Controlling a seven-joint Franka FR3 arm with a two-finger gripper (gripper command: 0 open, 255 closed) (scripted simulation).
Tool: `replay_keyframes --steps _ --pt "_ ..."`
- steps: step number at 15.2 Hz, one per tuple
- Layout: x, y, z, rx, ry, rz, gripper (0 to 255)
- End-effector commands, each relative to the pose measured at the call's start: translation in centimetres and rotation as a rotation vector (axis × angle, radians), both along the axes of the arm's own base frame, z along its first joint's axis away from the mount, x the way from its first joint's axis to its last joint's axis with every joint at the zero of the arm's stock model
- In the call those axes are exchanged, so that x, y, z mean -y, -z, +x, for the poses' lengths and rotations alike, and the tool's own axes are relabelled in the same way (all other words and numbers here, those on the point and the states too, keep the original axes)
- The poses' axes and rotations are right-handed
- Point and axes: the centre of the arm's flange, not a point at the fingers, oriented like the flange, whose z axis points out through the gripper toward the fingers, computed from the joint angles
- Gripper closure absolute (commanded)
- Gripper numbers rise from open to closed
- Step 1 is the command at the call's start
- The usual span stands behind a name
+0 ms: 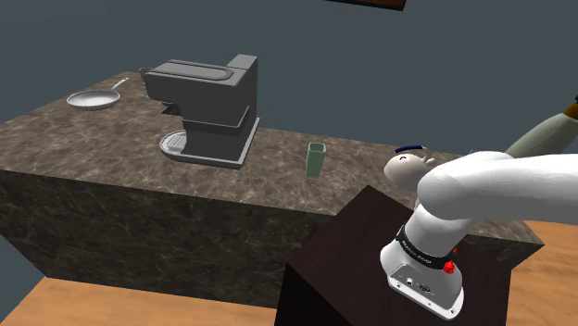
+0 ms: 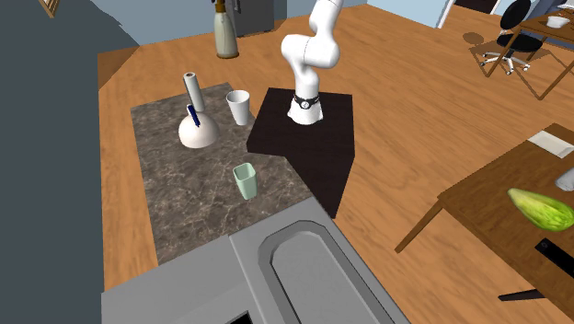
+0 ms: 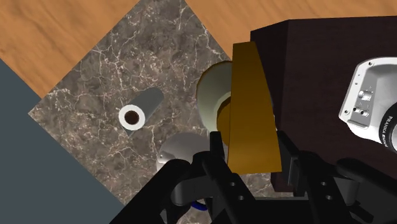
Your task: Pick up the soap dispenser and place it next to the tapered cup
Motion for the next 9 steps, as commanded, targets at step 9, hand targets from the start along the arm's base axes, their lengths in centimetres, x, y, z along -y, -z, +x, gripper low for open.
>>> replay_keyframes --steps 9 --pt "0.0 5.4 0.1 0.0 0.0 -0.001 255"
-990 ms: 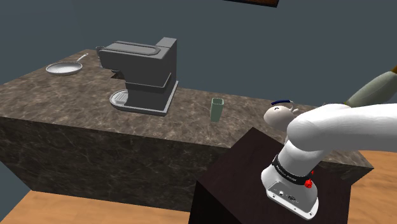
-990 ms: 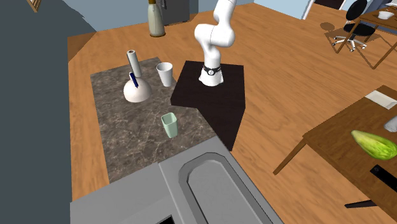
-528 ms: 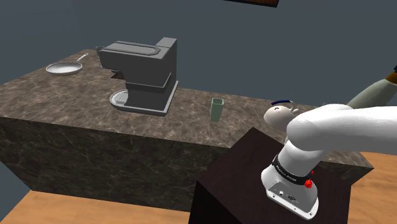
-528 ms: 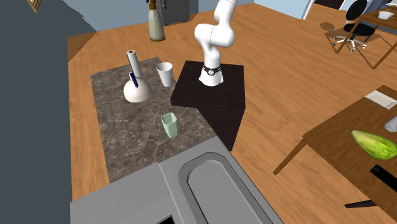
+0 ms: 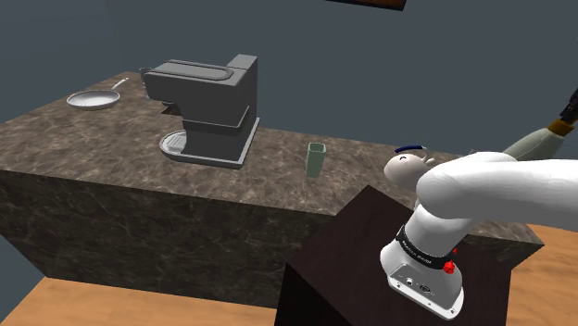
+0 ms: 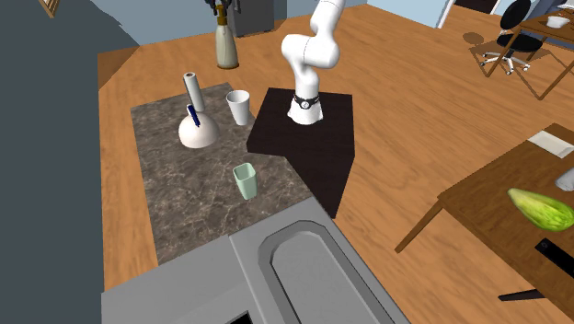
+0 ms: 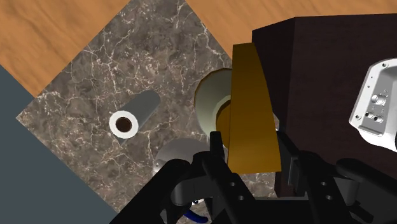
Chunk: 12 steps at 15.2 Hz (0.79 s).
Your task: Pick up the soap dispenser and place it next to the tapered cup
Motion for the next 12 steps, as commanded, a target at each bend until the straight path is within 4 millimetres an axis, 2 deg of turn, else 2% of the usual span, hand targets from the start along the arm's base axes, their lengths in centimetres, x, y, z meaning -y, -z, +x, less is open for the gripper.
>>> replay_keyframes --steps 1,12 --pt "-0.1 1.1 0.0 0.0 0.0 -0.001 255" --pt "-0.1 6.9 0.0 0.0 0.0 -0.001 255"
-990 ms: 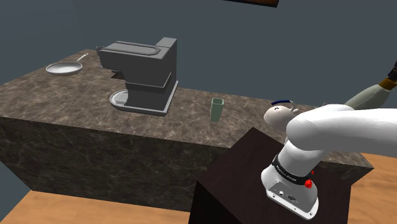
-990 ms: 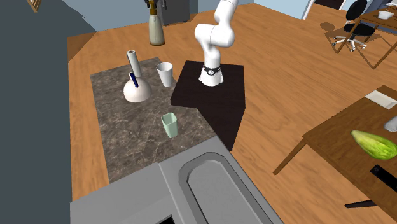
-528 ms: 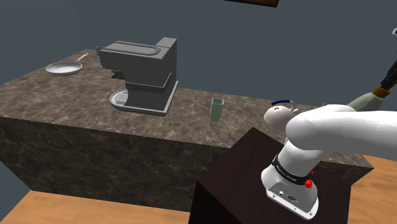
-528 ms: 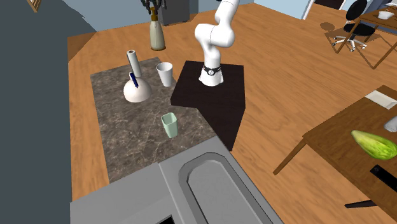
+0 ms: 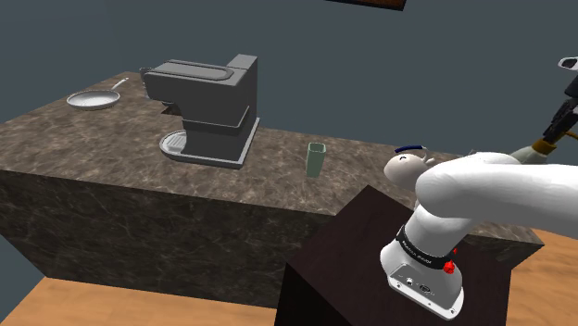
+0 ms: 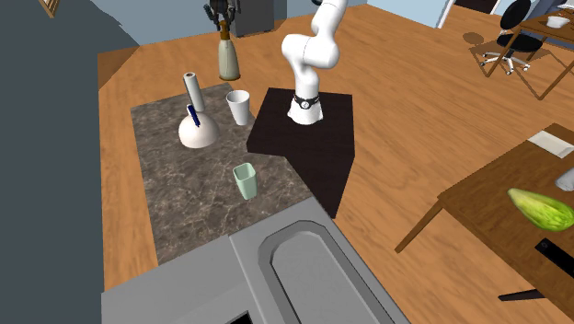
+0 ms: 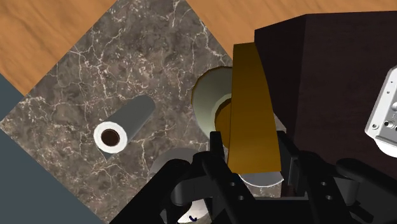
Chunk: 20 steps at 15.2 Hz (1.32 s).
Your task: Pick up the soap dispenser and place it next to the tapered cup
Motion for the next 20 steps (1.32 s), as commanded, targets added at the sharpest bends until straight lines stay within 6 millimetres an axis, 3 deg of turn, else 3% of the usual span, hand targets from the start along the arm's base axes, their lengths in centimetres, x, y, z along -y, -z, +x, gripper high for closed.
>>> replay_keyframes --steps 1,20 --pt "-0.1 1.1 0.0 0.0 0.0 -0.001 255" --pt "-0.1 11.1 0.0 0.0 0.0 -0.001 255"
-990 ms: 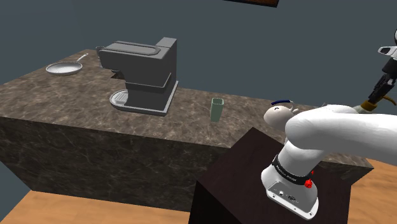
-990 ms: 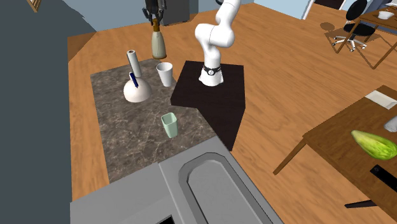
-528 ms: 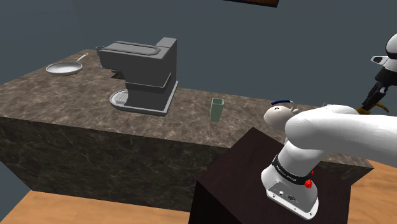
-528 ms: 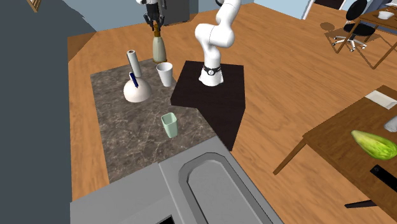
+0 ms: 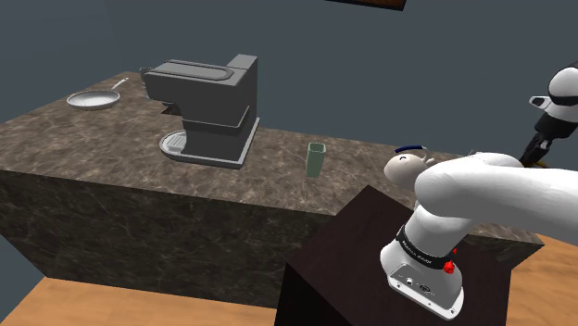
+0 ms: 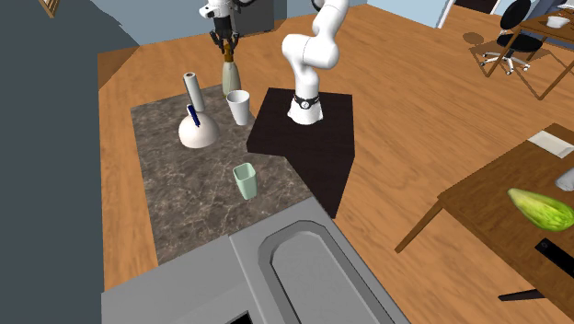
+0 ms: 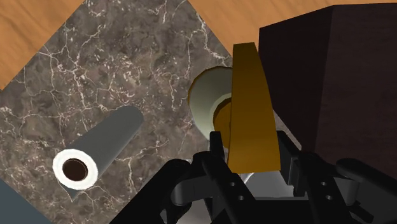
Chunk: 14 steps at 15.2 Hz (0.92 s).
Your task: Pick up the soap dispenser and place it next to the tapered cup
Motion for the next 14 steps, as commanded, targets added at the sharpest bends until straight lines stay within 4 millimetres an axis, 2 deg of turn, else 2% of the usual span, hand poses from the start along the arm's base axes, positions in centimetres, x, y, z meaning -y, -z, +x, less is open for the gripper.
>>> replay_keyframes --steps 1,13,14 --pt "0.0 1.0 0.0 0.0 0.0 -0.001 255" --pt "0.0 7.4 0.0 0.0 0.0 -0.001 255" --pt "0.0 7.4 0.0 0.0 0.0 -0.001 255"
